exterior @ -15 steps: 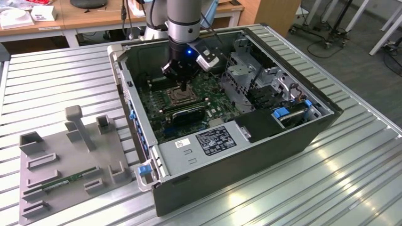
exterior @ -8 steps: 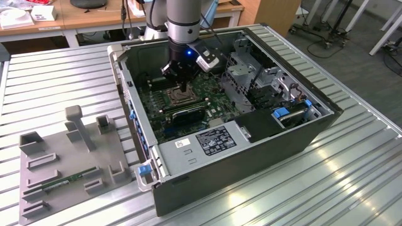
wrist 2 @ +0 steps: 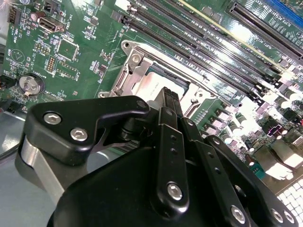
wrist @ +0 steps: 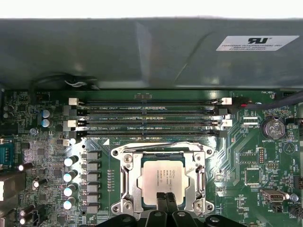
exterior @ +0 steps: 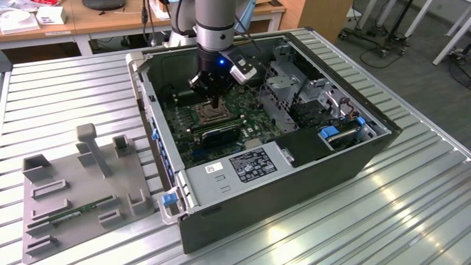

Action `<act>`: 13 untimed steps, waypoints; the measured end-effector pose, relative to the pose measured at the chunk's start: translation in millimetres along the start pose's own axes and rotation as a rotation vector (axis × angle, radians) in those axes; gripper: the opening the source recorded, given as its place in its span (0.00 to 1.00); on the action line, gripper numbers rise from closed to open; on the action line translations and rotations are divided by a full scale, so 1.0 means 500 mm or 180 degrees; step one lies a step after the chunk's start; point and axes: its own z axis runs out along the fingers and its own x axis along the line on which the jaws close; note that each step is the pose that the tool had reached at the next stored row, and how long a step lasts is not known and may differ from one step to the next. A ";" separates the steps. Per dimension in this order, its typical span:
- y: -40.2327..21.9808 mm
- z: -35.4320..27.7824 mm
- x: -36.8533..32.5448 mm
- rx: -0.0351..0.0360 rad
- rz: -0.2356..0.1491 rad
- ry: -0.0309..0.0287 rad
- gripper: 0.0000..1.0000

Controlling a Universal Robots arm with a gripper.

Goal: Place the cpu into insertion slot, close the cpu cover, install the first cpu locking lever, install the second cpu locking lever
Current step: 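Install the second cpu locking lever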

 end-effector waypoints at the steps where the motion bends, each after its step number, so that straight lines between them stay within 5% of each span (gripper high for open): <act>1: 0.000 0.000 0.000 0.0000 0.0000 0.0000 0.11; 7: 0.000 -0.004 0.000 0.0000 0.0000 0.0000 0.11; 13: 0.000 -0.030 -0.001 0.0000 0.0000 0.0000 0.11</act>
